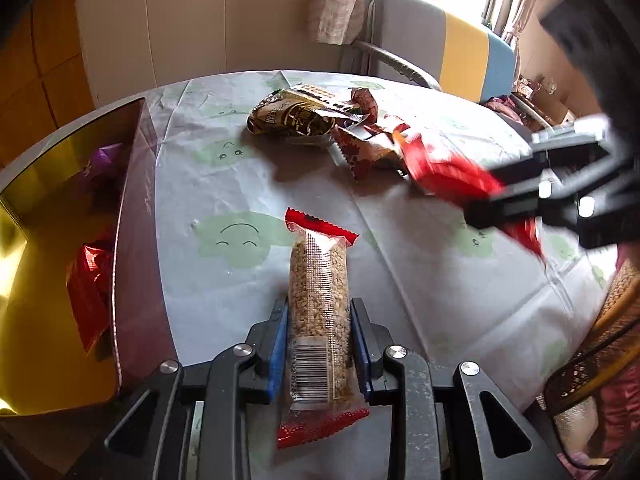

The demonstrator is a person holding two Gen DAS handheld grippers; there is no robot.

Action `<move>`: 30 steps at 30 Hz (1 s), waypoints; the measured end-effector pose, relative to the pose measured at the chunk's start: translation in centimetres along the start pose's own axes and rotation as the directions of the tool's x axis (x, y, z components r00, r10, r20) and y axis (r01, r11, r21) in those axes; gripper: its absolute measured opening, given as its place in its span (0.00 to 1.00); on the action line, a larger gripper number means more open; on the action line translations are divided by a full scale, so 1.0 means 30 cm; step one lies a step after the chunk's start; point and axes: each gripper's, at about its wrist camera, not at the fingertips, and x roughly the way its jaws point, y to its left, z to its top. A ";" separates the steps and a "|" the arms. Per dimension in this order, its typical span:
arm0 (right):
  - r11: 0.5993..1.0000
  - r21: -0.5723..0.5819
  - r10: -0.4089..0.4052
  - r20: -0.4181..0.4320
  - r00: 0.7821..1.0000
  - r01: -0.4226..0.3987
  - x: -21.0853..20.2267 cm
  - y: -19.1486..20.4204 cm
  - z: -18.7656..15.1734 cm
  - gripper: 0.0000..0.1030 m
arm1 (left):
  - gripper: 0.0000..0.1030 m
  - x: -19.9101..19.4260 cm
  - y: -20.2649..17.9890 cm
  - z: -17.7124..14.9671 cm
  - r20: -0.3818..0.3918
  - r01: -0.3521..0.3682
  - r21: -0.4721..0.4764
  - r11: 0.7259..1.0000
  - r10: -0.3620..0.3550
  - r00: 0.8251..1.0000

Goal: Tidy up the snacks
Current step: 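Lower the granola bar into the tin and open the left gripper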

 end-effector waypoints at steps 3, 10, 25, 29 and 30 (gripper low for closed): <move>1.000 0.024 0.007 0.008 1.000 -0.007 0.015 -0.007 -0.036 0.38 | 0.28 -0.061 -0.021 0.007 0.031 0.015 0.018 1.000 -0.016 0.999; 1.000 0.023 -0.012 -0.001 1.000 0.012 0.078 0.018 -0.036 0.38 | 0.28 -0.255 0.068 0.080 0.144 0.049 -0.090 0.995 -0.036 0.989; 1.000 0.009 -0.020 0.001 1.000 0.020 0.111 0.028 -0.043 0.39 | 0.28 -0.171 0.651 0.142 -0.141 -0.129 -0.501 0.856 0.066 0.988; 1.000 0.017 -0.019 0.004 1.000 0.019 0.117 0.027 -0.038 0.39 | 0.28 -0.071 0.666 0.179 -0.201 -0.155 -0.475 0.866 0.065 0.977; 1.000 0.020 -0.019 0.005 1.000 0.019 0.116 0.026 -0.039 0.39 | 0.28 -0.048 0.670 0.191 -0.215 -0.168 -0.469 0.867 0.073 0.974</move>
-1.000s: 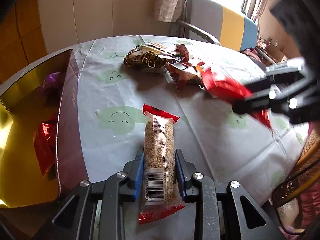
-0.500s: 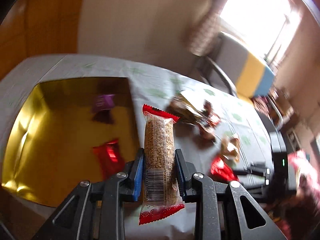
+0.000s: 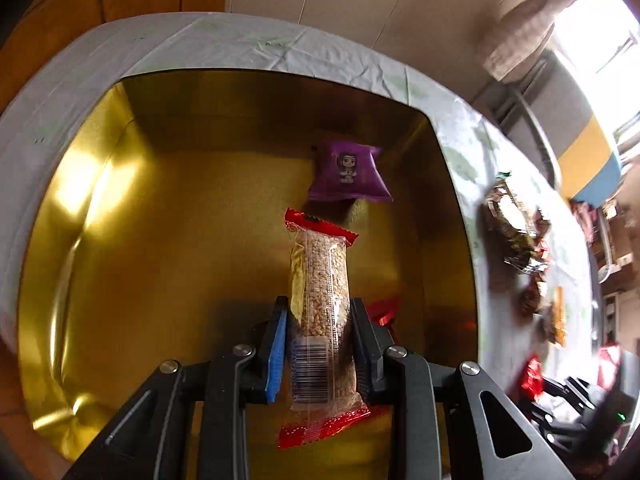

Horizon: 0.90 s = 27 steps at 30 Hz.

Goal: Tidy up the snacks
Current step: 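Lower the granola bar into the tin and open the left gripper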

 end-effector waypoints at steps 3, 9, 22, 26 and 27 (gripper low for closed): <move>1.000 0.003 -0.001 0.004 1.000 0.001 -0.001 0.001 -0.001 0.39 | 0.28 0.054 -0.030 0.047 -0.014 -0.009 0.015 1.000 0.009 1.000; 1.000 0.008 0.000 0.008 1.000 0.000 -0.002 -0.001 -0.003 0.39 | 0.31 0.096 -0.096 0.123 0.035 -0.021 0.055 0.998 0.019 0.999; 1.000 0.019 -0.022 0.020 1.000 0.022 -0.004 0.008 -0.007 0.40 | 0.46 -0.095 -0.089 -0.050 0.246 -0.153 0.019 0.988 0.143 0.959; 0.999 0.010 -0.044 0.019 0.999 0.044 -0.002 0.019 -0.007 0.40 | 0.46 -0.172 -0.074 -0.148 0.307 -0.168 0.010 0.986 0.156 0.939; 0.999 0.009 -0.047 0.018 0.999 0.047 -0.001 0.019 -0.006 0.40 | 0.46 -0.185 -0.077 -0.165 0.318 -0.172 0.009 0.985 0.160 0.935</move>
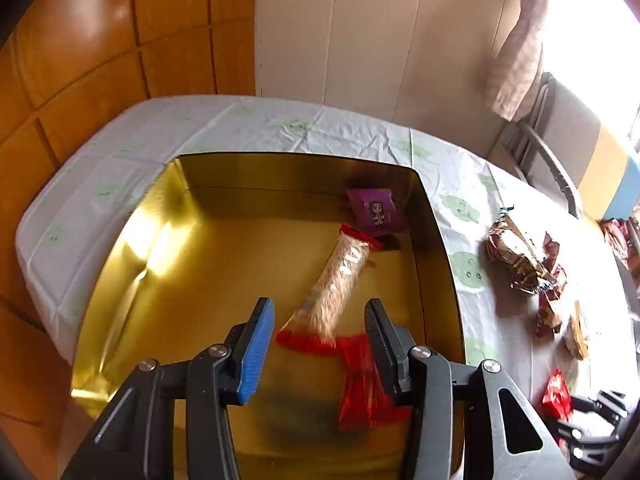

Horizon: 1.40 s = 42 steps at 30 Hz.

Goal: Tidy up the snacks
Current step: 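Lower the granola bar into the tin and open the left gripper, then carry the red packet into the tin and open the right gripper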

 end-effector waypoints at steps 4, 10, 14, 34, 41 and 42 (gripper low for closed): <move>1.000 0.009 0.000 -0.006 1.000 0.000 0.002 0.000 0.006 0.42 | 0.46 -0.057 0.003 -0.039 0.037 -0.014 0.001 1.000 0.014 0.999; 1.000 0.019 -0.007 -0.012 1.000 0.007 0.008 0.002 0.015 0.43 | 0.46 -0.133 0.041 -0.090 0.070 -0.025 -0.007 1.000 0.026 0.997; 1.000 0.024 -0.011 -0.017 1.000 0.012 0.006 0.001 0.019 0.42 | 0.47 -0.146 0.060 -0.114 0.068 -0.028 -0.015 0.999 0.029 0.997; 0.997 -0.041 0.075 0.068 0.995 -0.073 -0.069 0.117 0.130 0.39 | 0.47 -0.157 0.219 -0.187 0.058 -0.091 -0.124 0.988 0.098 0.993; 0.958 -0.209 0.220 0.103 0.970 -0.195 -0.089 0.370 0.312 0.39 | 0.47 -0.180 0.296 -0.188 0.077 -0.124 -0.185 0.975 0.140 0.987; 0.950 -0.231 0.240 0.100 0.966 -0.212 -0.086 0.410 0.338 0.39 | 0.47 -0.183 0.305 -0.188 0.078 -0.127 -0.191 0.973 0.144 0.987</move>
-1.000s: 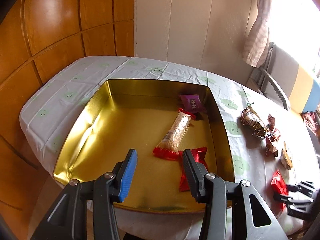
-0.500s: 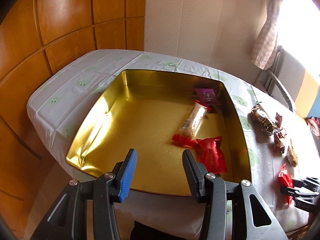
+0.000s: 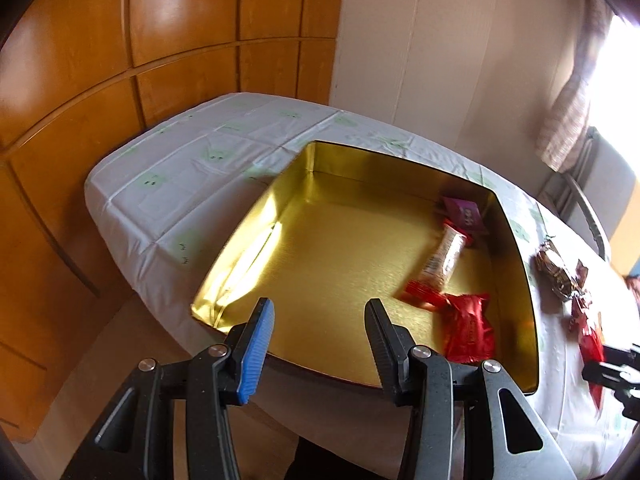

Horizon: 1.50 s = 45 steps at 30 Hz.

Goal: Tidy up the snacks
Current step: 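Carry the red packet into the tin and open the right gripper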

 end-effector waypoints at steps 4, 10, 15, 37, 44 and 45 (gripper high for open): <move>0.996 -0.074 0.043 -0.017 0.999 -0.044 0.087 0.122 0.117 0.39 | 0.47 -0.010 0.023 0.003 0.010 -0.013 -0.011 1.000 0.013 1.000; 0.989 -0.128 0.062 -0.097 0.993 -0.074 0.250 0.239 0.203 0.39 | 0.47 -0.019 0.037 0.004 0.020 -0.025 -0.014 1.000 0.025 0.999; 0.987 -0.137 0.055 -0.180 0.982 -0.081 0.372 0.254 0.214 0.40 | 0.47 -0.018 0.056 -0.001 0.020 -0.035 -0.021 0.999 0.036 0.999; 0.988 -0.151 -0.011 -0.153 0.988 -0.013 0.364 0.199 0.159 0.31 | 0.47 -0.011 0.021 -0.022 0.011 -0.024 0.007 1.000 0.024 1.000; 0.980 -0.183 -0.099 -0.142 0.985 0.073 0.360 0.209 0.143 0.29 | 0.47 -0.023 0.002 -0.029 0.012 -0.019 0.022 1.000 0.018 1.000; 0.982 -0.174 -0.099 -0.127 0.987 0.077 0.345 0.204 0.144 0.29 | 0.47 -0.024 -0.001 -0.031 0.012 -0.017 0.024 1.000 0.017 1.000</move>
